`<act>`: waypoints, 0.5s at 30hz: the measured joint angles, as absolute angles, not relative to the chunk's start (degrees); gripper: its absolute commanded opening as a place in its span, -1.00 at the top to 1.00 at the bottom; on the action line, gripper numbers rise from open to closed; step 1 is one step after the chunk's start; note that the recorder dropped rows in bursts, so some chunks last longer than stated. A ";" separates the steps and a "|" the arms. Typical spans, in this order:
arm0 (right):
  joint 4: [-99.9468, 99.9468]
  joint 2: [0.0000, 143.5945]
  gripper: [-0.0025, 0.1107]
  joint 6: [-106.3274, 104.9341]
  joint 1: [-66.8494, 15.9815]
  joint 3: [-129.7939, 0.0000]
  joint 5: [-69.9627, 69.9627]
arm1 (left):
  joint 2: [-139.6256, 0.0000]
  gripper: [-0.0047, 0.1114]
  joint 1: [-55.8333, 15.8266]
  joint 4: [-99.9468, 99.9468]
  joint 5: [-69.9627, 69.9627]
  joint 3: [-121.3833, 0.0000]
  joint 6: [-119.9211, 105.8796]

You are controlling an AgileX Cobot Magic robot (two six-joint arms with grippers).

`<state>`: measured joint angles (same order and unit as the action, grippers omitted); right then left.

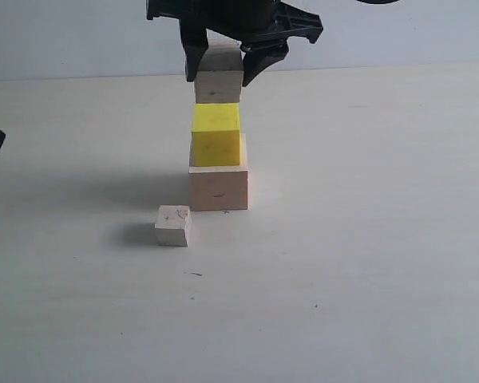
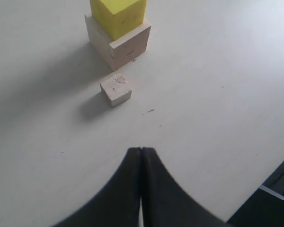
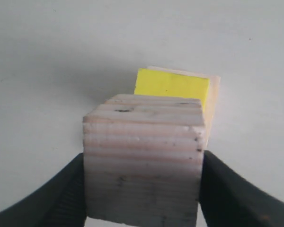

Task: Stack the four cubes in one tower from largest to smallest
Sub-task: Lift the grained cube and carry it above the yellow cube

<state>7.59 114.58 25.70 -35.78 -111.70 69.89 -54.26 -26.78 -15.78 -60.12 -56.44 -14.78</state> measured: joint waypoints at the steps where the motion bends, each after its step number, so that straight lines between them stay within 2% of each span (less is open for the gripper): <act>1: 7.59 115.24 0.96 26.65 -35.78 -112.33 69.98 | -54.26 0.92 -26.78 -17.18 -59.99 -56.44 -14.77; 15: 4.79 118.32 0.96 29.72 -35.85 -113.15 70.14 | -54.26 0.92 -26.78 -21.07 -60.33 -54.49 -14.55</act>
